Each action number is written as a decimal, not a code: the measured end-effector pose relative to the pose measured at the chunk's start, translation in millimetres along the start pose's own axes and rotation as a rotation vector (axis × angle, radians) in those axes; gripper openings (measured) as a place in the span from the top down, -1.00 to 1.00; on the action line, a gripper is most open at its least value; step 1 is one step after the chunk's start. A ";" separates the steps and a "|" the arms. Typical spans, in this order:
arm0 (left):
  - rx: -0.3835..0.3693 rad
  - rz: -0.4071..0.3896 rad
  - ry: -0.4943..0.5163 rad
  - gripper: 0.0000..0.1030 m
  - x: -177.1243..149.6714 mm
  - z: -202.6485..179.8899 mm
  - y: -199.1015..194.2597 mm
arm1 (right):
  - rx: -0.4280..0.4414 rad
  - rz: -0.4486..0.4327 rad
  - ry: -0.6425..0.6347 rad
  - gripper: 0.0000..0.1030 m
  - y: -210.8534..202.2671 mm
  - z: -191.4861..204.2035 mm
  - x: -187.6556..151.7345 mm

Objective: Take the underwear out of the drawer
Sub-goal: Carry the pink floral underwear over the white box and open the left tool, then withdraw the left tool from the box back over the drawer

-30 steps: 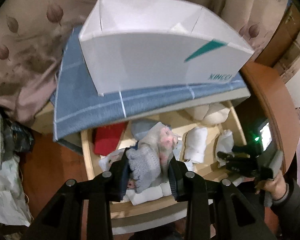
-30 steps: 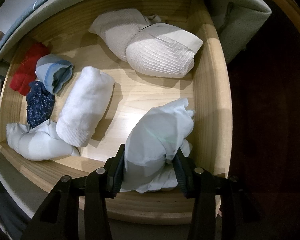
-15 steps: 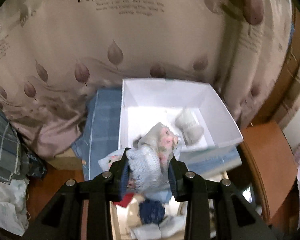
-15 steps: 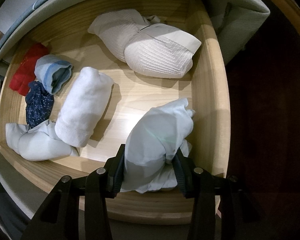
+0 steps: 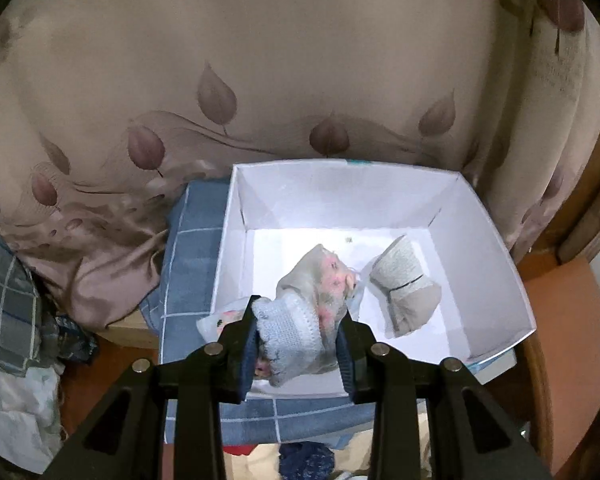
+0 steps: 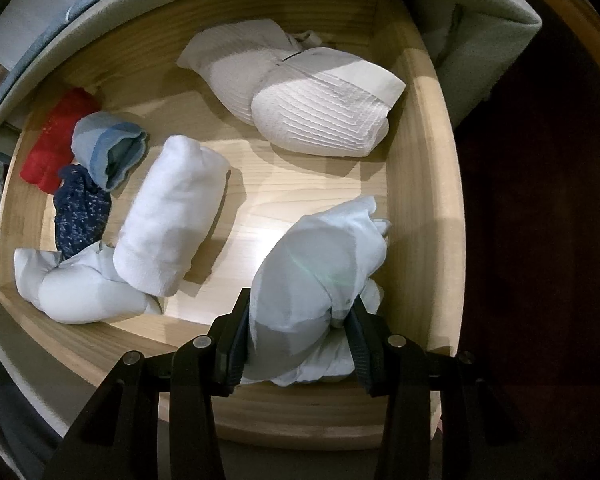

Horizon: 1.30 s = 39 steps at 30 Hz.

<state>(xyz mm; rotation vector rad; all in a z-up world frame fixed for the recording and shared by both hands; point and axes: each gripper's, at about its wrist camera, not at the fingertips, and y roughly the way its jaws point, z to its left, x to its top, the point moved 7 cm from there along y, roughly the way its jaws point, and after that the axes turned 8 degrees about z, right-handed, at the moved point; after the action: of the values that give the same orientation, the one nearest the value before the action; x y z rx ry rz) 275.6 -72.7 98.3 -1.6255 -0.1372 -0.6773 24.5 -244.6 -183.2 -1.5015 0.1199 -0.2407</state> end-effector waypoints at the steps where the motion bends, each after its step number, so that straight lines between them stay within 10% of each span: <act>1: 0.007 0.008 0.010 0.35 -0.4 -2.0 5.5 | 0.001 0.000 0.000 0.21 -0.1 0.1 0.2; 17: 0.069 0.105 0.007 0.13 -9.8 -4.1 44.6 | 0.004 0.003 -0.009 0.21 1.0 -2.2 1.0; 39: 0.076 0.077 -0.020 0.06 -68.0 36.8 -13.0 | -0.011 0.011 -0.011 0.21 5.0 -0.2 2.8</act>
<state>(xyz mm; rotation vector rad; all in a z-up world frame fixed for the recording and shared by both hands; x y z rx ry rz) 226.8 -16.0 75.1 -1.5573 -0.1133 -0.5902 27.6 -245.2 -188.0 -1.5125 0.1203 -0.2232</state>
